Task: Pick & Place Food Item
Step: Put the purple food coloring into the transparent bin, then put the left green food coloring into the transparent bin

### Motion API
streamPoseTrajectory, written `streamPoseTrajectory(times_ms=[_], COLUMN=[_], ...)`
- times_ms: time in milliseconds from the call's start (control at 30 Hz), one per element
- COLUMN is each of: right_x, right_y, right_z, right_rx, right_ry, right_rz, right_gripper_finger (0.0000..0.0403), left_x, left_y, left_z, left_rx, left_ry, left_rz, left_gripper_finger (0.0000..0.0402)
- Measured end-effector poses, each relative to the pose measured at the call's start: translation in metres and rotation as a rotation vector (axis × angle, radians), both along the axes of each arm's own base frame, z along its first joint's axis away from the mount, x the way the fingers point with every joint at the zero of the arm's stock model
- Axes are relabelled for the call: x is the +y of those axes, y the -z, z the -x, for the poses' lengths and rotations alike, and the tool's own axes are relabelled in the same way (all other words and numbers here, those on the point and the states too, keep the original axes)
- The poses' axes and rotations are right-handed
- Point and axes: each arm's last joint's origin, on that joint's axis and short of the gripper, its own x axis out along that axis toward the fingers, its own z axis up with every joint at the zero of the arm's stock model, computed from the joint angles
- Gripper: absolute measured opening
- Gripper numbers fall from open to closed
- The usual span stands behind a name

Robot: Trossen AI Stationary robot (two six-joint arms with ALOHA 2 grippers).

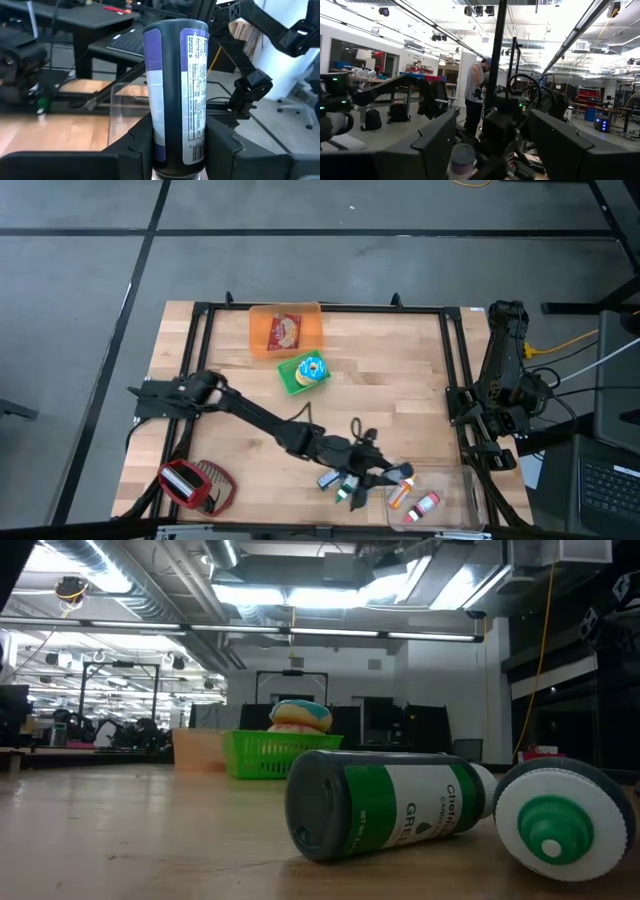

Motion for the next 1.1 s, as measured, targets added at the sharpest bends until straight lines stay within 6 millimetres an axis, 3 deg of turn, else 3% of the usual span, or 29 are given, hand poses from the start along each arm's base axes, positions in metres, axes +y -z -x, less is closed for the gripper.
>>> streamPoseTrajectory(times_ms=[233,433,533,800,933,1100], right_x=[0.0,0.0,0.0,0.0,0.0,0.0], right_y=[0.0,0.0,0.0,0.0,0.0,0.0], right_z=[0.0,0.0,0.0,0.0,0.0,0.0], right_rx=[0.0,0.001,0.001,0.001,0.001,0.002], right_ry=[-0.003,-0.003,-0.002,-0.002,-0.002,-0.002], right_rz=[-0.002,-0.003,-0.002,-0.001,-0.001,0.002], right_gripper_finger=[0.0252,0.0252,0.0252,0.0251,0.0251,0.0251], left_x=[0.002,0.008,0.011,0.013,0.009,-0.001], left_y=[0.012,0.035,0.044,0.056,0.046,0.016], left_z=[-0.05,-0.073,-0.076,-0.075,-0.073,-0.058], left_rx=[-0.001,0.018,0.05,0.157,0.122,0.132], left_ry=[0.091,0.155,0.157,0.102,0.101,-0.025], left_rz=[-0.013,-0.005,0.01,0.006,0.008,-0.061], left_gripper_finger=[0.0115,0.0115,0.0124,0.0223,0.0238,0.0236])
